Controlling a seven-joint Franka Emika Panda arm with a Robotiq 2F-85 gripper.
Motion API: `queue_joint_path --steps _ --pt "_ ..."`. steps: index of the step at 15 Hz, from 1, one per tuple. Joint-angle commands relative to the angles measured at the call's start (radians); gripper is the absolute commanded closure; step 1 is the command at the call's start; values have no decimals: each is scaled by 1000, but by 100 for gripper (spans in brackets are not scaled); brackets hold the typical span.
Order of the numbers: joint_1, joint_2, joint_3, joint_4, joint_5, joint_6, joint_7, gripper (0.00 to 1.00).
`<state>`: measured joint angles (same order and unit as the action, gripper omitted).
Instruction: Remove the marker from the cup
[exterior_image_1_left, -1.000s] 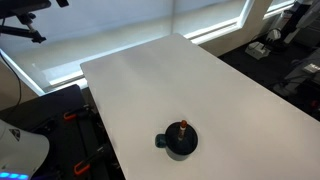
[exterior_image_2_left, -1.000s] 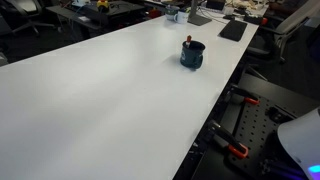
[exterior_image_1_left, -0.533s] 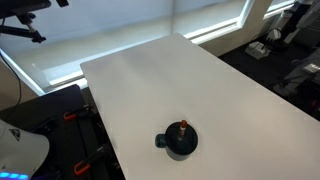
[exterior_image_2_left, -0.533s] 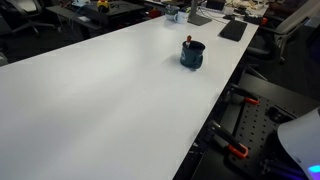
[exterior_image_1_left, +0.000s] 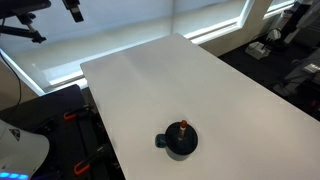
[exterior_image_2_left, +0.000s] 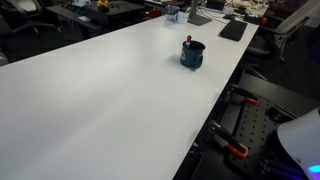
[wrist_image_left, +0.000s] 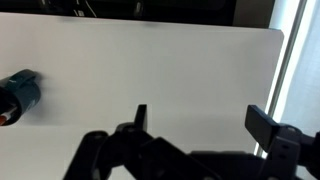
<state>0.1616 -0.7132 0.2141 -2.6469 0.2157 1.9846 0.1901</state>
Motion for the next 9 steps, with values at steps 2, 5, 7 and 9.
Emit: queue_joint_path --steps 2,5,7,9 --pt "-78 220 15 65 -57 144 83 0" --pt "-121 302 7 92 -110 225 169 0" --pt "-96 273 -15 60 -101 220 132 0" --pt "-103 303 -17 78 -103 225 138 0"
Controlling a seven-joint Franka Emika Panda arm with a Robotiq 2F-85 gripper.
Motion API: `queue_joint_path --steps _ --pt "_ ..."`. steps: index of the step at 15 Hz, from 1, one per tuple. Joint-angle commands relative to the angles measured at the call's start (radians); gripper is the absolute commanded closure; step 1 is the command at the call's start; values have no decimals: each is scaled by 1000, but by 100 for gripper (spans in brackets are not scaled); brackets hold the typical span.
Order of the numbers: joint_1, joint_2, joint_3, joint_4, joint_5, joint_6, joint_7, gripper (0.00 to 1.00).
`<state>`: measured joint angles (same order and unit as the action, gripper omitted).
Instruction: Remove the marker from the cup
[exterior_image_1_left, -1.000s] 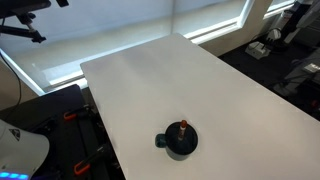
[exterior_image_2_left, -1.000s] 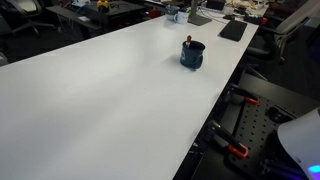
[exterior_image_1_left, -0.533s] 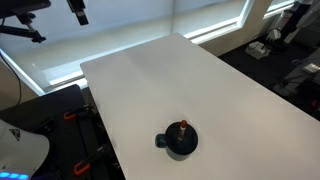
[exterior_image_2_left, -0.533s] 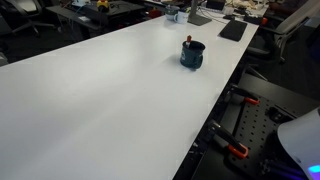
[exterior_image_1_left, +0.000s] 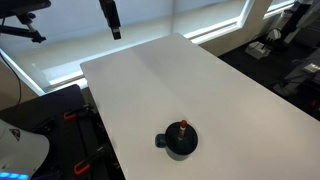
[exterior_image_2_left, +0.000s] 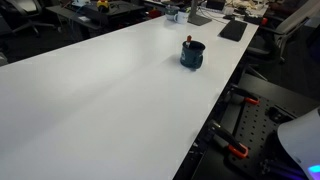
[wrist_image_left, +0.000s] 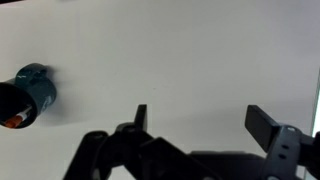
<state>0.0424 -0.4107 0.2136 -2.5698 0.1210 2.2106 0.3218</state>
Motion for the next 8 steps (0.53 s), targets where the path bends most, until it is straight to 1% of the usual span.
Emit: queue_joint_path --steps 1,4,8 --pt "16 4 -16 5 -8 -1 7 0" --pt "16 3 -16 8 -8 -1 7 0" --pt "-25 84 -15 34 -54 22 69 0"
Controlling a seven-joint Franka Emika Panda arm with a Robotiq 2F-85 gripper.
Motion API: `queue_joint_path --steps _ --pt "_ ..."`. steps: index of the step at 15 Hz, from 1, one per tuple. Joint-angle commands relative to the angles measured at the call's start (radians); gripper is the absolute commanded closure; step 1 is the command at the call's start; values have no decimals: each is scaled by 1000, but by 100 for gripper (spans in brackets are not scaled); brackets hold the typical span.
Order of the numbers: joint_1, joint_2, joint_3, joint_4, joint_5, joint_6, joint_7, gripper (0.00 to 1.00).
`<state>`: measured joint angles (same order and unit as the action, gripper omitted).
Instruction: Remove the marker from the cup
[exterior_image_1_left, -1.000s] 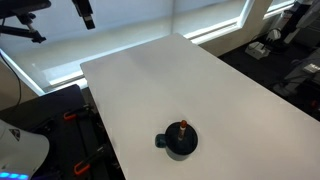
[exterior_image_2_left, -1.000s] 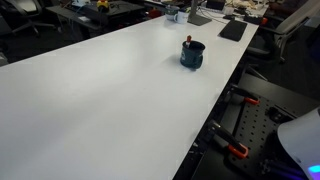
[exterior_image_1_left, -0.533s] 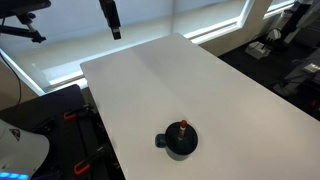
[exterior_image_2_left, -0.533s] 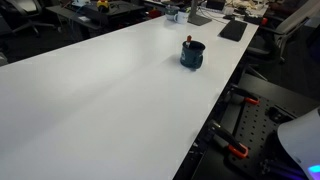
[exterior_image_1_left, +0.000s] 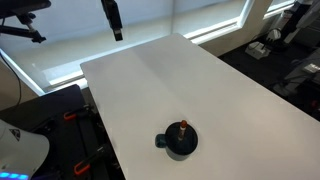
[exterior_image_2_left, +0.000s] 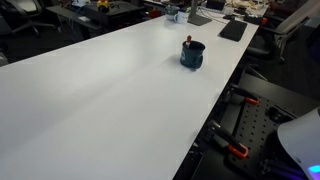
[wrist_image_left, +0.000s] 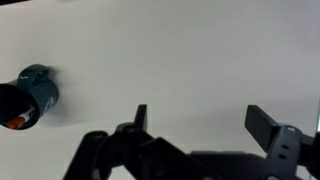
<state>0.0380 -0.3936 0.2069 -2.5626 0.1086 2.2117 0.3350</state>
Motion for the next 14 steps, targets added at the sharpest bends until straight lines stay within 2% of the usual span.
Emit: queue_joint_path --steps 1,9,10,11,14 --pt "-34 87 -12 33 -64 26 76 0" --pt "-125 239 -119 130 -160 43 206 0" --pt "-127 243 -130 142 -162 34 222 0" --pt "-106 212 -134 102 -146 40 174 0" --pt "-114 240 -152 130 -147 39 183 0"
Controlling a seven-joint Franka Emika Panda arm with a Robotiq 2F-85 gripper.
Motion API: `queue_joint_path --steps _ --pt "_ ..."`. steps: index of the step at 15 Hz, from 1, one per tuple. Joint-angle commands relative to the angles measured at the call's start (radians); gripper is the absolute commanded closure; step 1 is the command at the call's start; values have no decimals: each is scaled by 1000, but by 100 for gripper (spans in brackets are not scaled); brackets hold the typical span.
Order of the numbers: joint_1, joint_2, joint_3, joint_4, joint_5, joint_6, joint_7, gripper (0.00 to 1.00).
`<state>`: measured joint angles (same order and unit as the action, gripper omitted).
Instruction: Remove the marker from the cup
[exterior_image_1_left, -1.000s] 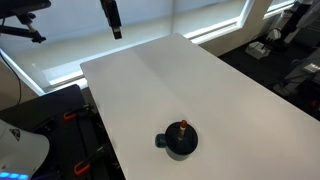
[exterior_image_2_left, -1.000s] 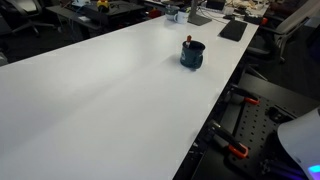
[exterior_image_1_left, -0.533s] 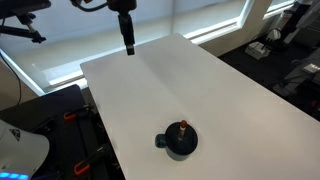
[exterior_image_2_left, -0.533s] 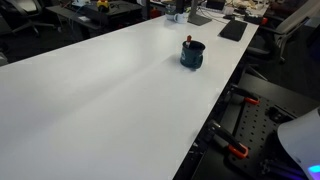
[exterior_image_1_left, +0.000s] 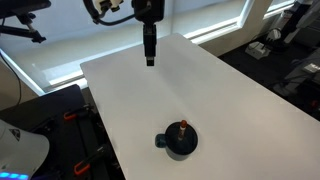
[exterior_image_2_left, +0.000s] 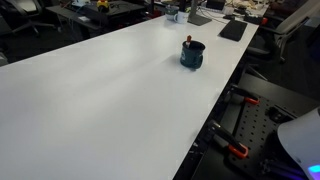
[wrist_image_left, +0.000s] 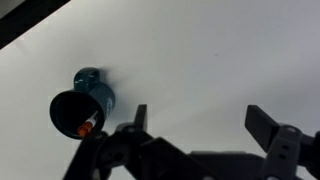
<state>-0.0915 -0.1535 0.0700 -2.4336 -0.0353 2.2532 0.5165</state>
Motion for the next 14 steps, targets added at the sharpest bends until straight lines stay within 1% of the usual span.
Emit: queue_joint_path --steps 1,5,7,9,14 --pt "16 2 -15 3 -3 -2 3 0" --pt "16 2 -14 3 -3 -2 3 0" --pt "7 37 -18 21 -25 5 41 0" --pt "-1 68 -31 31 -42 13 60 0" --pt "-12 147 -84 74 -102 18 161 0"
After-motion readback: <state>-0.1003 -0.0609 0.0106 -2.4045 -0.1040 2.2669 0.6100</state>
